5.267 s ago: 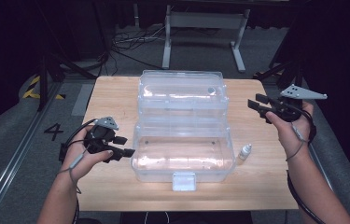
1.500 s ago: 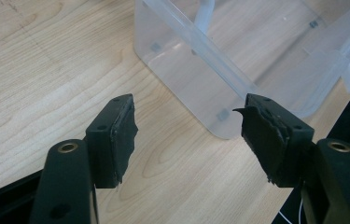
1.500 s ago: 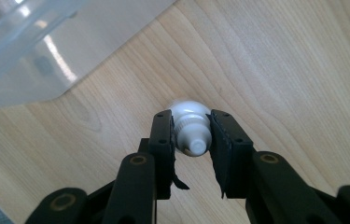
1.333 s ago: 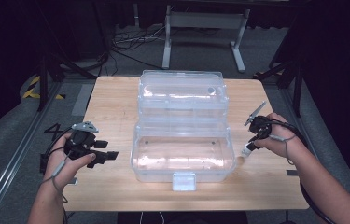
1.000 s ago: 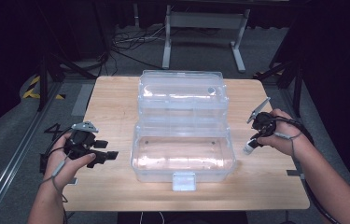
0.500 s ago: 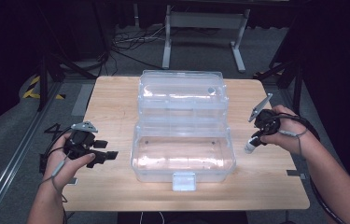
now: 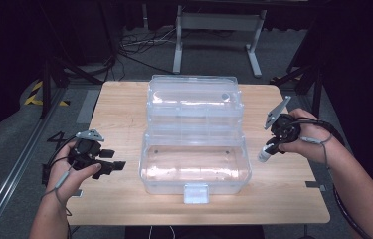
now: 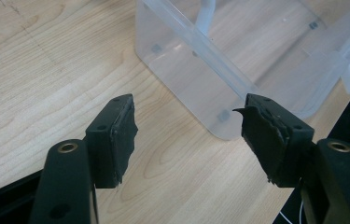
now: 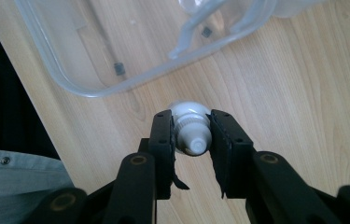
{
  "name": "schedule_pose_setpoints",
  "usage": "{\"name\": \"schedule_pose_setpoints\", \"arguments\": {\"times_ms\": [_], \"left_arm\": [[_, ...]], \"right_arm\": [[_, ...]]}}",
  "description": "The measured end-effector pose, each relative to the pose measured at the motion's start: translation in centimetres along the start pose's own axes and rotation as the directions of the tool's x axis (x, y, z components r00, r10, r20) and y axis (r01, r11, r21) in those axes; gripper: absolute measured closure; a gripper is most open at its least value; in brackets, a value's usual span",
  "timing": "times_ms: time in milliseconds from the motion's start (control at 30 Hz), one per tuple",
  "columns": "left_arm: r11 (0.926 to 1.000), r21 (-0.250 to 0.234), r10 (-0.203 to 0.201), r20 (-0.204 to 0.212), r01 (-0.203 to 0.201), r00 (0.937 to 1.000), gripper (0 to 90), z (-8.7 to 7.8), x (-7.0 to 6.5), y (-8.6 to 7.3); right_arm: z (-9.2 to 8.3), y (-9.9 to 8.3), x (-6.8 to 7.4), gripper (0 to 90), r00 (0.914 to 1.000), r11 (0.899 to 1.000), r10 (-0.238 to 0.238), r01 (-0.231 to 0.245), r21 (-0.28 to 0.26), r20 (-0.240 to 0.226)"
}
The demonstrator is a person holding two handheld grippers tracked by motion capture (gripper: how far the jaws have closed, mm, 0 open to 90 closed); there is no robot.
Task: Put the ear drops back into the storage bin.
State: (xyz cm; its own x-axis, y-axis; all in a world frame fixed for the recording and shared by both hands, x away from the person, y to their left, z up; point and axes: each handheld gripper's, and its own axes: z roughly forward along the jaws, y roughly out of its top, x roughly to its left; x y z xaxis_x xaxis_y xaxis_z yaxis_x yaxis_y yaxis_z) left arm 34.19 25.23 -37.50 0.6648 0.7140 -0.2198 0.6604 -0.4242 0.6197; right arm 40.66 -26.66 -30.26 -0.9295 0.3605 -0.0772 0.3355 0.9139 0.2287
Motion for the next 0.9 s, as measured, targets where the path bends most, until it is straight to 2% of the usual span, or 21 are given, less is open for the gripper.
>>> {"name": "schedule_pose_setpoints", "arguments": {"times_ms": [167,200,400,533,767,900], "left_arm": [[1.0000,0.001,0.001,0.001,-0.001,1.0000,35.5,0.0,0.0,0.0],[1.0000,0.002,0.002,-0.001,-0.002,1.0000,35.5,0.0,0.0,0.0],[0.9999,0.001,0.012,-0.001,-0.012,0.9999,35.3,0.0,-0.1,0.1],[1.0000,0.001,0.010,0.002,-0.010,0.9999,35.3,-0.1,0.0,0.0],[1.0000,-0.003,0.008,0.003,-0.008,1.0000,35.3,-0.1,0.0,0.1],[0.9999,0.003,0.014,0.007,-0.014,0.9999,35.3,0.0,0.0,0.2]], "right_arm": [[-0.7,0.8,0.8,71.5,0.9991,0.999,-0.041,0.041,-0.005,-0.006],[-0.9,1.0,0.9,71.4,0.9979,0.998,-0.064,0.064,-0.006,-0.006],[-1.5,2.0,1.7,71.4,0.9943,0.994,-0.107,0.107,-0.006,-0.002],[-1.8,2.7,2.5,71.4,0.9900,0.990,-0.141,0.141,0.001,-0.010],[-2.1,3.7,3.4,71.4,0.9770,0.977,-0.212,0.213,0.020,-0.017],[-2.1,4.0,3.9,71.4,0.9744,0.974,-0.223,0.224,0.031,-0.027]]}}
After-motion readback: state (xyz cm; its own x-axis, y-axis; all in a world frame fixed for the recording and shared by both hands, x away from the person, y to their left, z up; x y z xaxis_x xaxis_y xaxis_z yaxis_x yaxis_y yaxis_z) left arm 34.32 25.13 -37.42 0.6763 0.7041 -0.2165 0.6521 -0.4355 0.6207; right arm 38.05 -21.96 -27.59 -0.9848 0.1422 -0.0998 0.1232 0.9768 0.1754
